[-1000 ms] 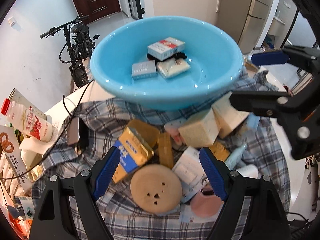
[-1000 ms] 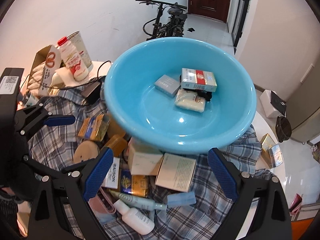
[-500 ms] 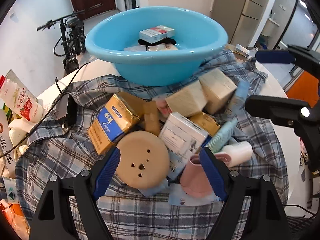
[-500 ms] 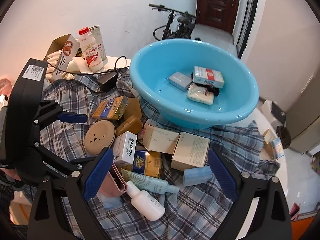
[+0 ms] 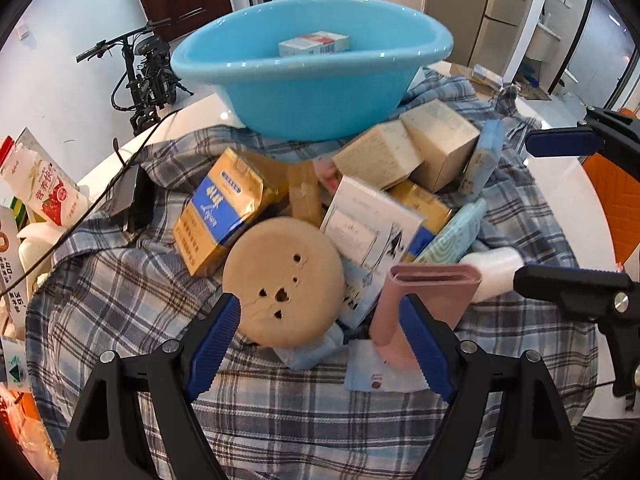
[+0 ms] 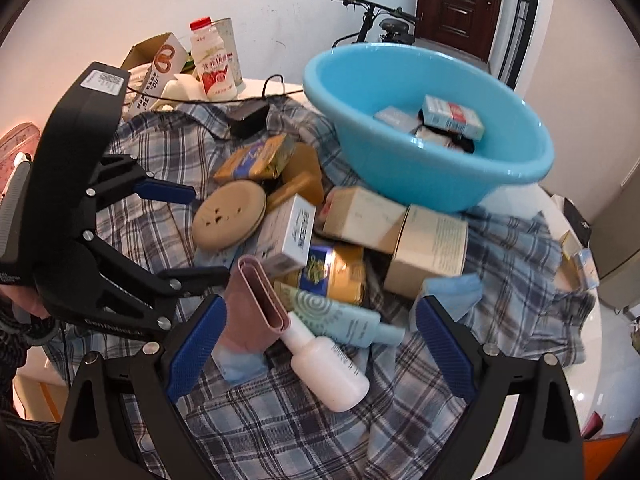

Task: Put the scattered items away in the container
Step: 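Move both tools away from the basin back over the pile on the shirt, then close the left tool on the round beige wooden disc, then close the right tool on the cream cardboard box while the left holds the wooden disc, then carry the wooden disc and cardboard box over the blue basin with both tools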

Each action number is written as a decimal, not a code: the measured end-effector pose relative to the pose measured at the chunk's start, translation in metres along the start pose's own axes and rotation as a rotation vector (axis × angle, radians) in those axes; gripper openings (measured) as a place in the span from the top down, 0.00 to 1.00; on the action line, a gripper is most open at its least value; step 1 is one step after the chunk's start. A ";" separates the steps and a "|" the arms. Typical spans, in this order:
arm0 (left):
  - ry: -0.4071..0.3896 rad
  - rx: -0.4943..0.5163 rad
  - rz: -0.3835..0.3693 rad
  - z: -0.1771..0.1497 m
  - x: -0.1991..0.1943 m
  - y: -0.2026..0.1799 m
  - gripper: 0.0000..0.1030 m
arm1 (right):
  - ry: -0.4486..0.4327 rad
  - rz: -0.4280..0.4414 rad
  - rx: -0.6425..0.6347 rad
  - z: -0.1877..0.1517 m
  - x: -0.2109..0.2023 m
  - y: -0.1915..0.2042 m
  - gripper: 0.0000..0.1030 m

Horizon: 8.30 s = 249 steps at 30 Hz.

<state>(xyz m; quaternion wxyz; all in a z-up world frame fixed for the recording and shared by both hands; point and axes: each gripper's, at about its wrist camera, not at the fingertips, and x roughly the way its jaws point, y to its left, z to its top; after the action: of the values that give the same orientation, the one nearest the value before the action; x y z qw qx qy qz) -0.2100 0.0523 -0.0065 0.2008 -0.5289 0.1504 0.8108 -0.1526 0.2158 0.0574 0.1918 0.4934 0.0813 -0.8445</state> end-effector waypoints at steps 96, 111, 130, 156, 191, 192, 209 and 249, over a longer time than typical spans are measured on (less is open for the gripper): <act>0.027 -0.010 -0.089 -0.016 0.012 0.004 0.22 | -0.036 -0.055 0.180 -0.011 0.022 -0.073 0.08; 0.003 0.038 -0.104 -0.016 0.003 -0.015 0.22 | -0.041 -0.077 0.149 0.008 0.058 -0.075 0.08; 0.001 0.044 -0.106 -0.022 -0.001 -0.014 0.22 | -0.092 -0.127 0.055 0.000 0.029 -0.056 0.43; -0.031 0.101 -0.088 -0.027 -0.026 -0.042 0.22 | -0.133 -0.023 -0.040 -0.030 -0.027 -0.004 0.42; -0.052 0.141 -0.062 0.004 -0.039 -0.050 0.22 | -0.191 -0.042 -0.057 -0.014 -0.054 -0.011 0.42; -0.055 0.141 -0.063 0.006 -0.040 -0.050 0.22 | -0.194 -0.044 -0.056 -0.013 -0.055 -0.012 0.42; -0.086 0.146 -0.057 0.043 -0.047 -0.047 0.21 | -0.194 -0.083 -0.032 0.008 -0.062 -0.036 0.42; -0.166 0.005 -0.006 0.158 -0.042 0.002 0.21 | -0.256 -0.124 0.037 0.090 -0.048 -0.087 0.42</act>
<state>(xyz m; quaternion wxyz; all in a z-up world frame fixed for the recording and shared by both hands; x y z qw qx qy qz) -0.3217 0.1157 0.0944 0.2162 -0.4596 0.1336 0.8510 -0.2387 0.2774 0.1393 0.1390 0.3793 0.0708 -0.9120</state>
